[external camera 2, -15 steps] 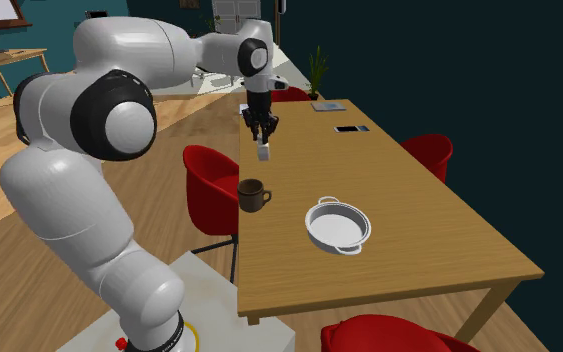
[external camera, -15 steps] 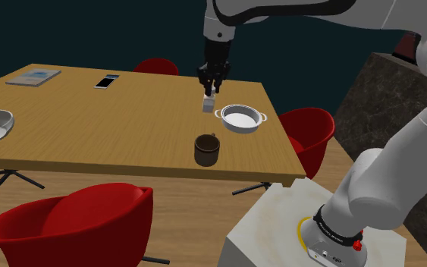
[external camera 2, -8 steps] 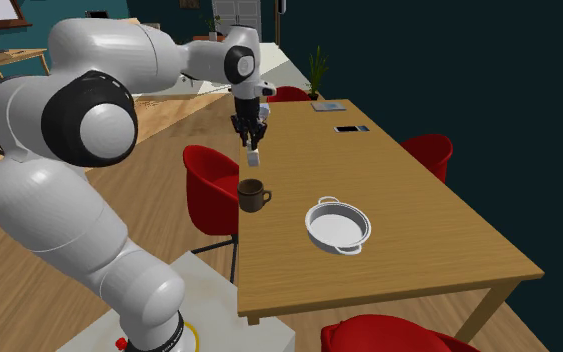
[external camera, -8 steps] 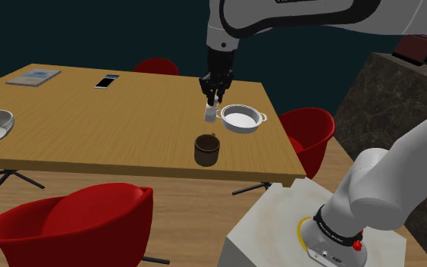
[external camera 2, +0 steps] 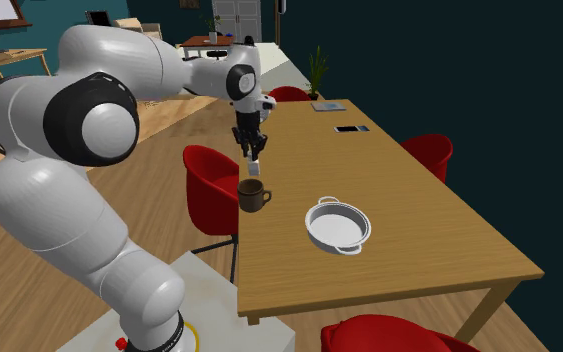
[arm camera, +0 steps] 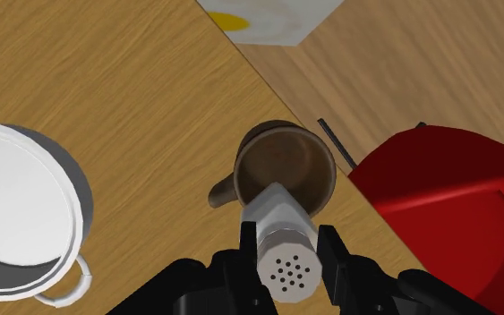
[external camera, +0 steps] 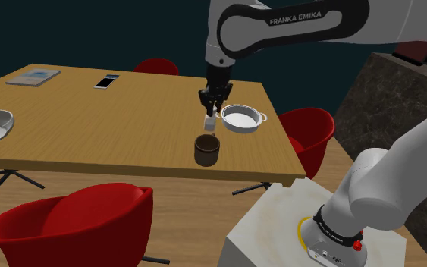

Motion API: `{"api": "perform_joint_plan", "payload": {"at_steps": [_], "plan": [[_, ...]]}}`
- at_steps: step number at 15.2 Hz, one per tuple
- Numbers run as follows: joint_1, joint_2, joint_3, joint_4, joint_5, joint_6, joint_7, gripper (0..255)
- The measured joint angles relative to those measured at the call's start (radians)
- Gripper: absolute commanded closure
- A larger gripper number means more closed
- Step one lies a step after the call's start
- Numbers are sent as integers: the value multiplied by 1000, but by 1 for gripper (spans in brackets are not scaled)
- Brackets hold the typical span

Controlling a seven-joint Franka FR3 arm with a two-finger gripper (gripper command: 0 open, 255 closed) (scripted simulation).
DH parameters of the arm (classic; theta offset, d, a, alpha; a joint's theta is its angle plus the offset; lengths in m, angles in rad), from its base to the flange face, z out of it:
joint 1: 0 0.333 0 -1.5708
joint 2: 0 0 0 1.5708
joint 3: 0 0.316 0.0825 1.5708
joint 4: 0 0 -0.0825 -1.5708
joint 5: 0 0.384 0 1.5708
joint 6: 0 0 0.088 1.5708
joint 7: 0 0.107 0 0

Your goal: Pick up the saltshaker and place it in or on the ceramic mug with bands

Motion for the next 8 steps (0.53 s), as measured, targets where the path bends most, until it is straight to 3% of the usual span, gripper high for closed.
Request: {"api": "perform_joint_plan", "payload": {"at_steps": [8], "plan": [[2,20,3,-92,0,112,1,255]]}}
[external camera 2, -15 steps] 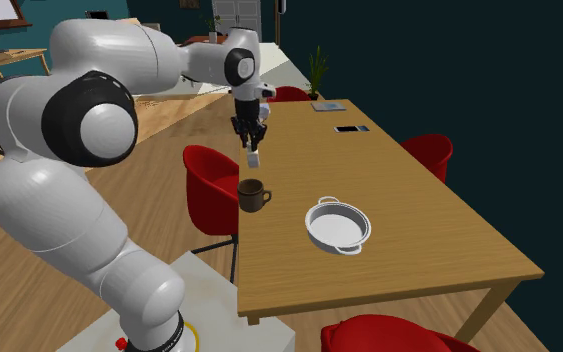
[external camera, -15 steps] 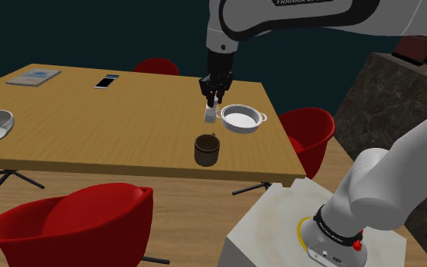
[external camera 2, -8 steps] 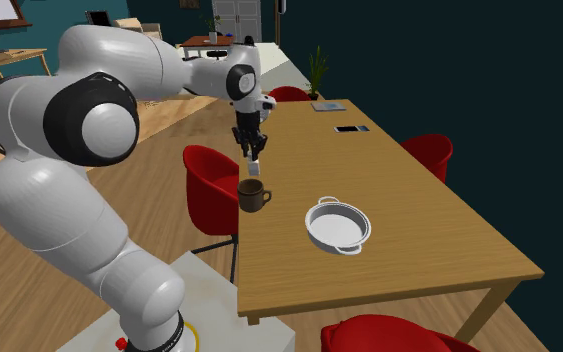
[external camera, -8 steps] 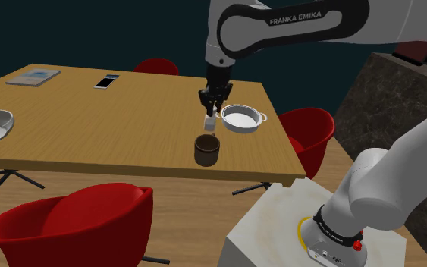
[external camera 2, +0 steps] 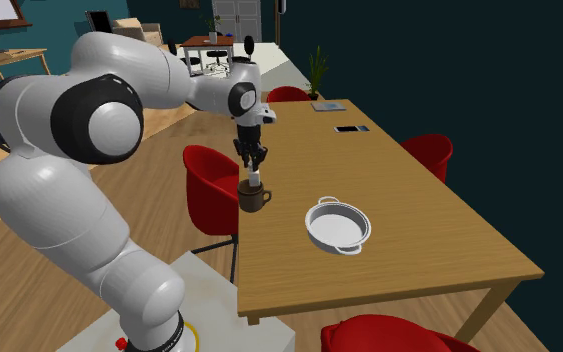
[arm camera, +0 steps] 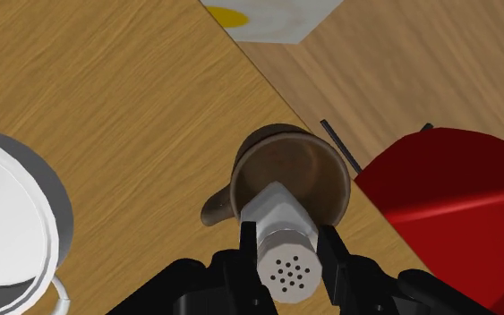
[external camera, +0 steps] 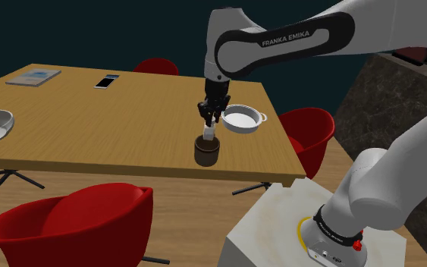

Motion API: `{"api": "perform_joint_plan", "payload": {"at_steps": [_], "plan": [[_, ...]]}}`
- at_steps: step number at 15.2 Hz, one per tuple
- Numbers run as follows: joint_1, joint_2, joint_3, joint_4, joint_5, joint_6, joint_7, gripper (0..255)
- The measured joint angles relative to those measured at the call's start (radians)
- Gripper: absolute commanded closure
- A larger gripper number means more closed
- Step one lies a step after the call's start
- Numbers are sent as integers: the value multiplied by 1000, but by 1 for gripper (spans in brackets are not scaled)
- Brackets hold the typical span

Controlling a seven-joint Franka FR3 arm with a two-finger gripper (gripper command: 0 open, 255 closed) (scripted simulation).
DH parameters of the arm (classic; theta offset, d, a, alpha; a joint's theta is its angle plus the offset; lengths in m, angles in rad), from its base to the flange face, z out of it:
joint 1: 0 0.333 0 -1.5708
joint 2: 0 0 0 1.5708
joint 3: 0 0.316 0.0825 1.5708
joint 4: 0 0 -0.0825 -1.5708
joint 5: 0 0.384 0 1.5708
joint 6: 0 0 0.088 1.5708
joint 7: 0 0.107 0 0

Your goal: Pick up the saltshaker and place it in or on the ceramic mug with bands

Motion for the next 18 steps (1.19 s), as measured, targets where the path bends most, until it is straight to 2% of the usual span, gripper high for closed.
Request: {"api": "perform_joint_plan", "payload": {"at_steps": [7,8,14,18], "plan": [[0,2,0,-14,0,17,-1,255],[0,2,0,-14,0,17,-1,0],[0,2,0,-14,0,17,-1,0],[-2,-11,-3,72,-1,-81,-1,0]]}}
